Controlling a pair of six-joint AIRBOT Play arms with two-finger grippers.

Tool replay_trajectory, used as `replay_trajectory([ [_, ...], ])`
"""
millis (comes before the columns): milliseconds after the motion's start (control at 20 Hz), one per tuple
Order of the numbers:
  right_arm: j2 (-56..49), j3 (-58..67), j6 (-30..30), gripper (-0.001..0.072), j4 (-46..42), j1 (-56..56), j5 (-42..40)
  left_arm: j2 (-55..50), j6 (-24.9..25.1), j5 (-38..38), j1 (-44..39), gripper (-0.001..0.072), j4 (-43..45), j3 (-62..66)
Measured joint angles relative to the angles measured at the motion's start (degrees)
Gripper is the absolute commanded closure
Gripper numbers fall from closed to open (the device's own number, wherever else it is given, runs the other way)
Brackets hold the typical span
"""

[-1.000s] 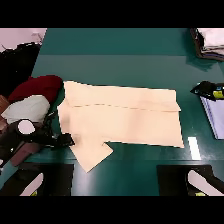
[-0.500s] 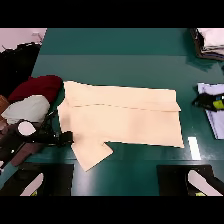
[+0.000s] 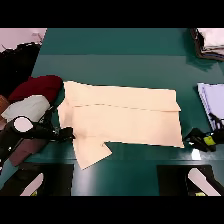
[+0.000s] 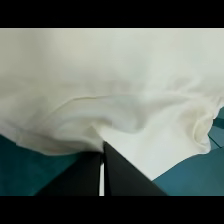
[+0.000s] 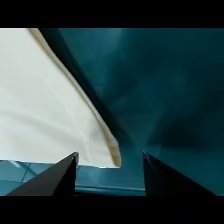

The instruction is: Fold the shirts.

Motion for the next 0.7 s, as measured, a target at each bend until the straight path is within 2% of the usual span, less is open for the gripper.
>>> replay_trajectory([
  [50, -0.81, -0.76, 0.02, 0.0291, 1.16, 0.28, -0.13, 0.02, 0.02, 0.11, 0.0, 0.0683, -0.15, 0.07],
  [250, -3.8, -0.5, 0.07, 0.0673, 3.08, 4.44, -2.45, 0.02, 0.39, 0.24, 0.0, 0.0684, -0.2, 0.17],
  [300, -4.15, 0.11, 0.0, 0.0696, 3.04, 5.68, -3.37, 0.02, 0.44, 0.24, 0.0, 0.0685, -0.2, 0.2],
  [450, -3.93, 2.51, -0.02, 0.0696, 1.53, 9.44, -4.26, 0.63, 0.5, -0.79, 0.0, 0.0685, -0.02, 0.85],
  [700, 3.78, 5.46, -0.04, 0.0696, -4.87, 13.11, 1.9, 8.0, -2.25, -8.57, 0.02, 0.0685, 2.45, 2.47],
])
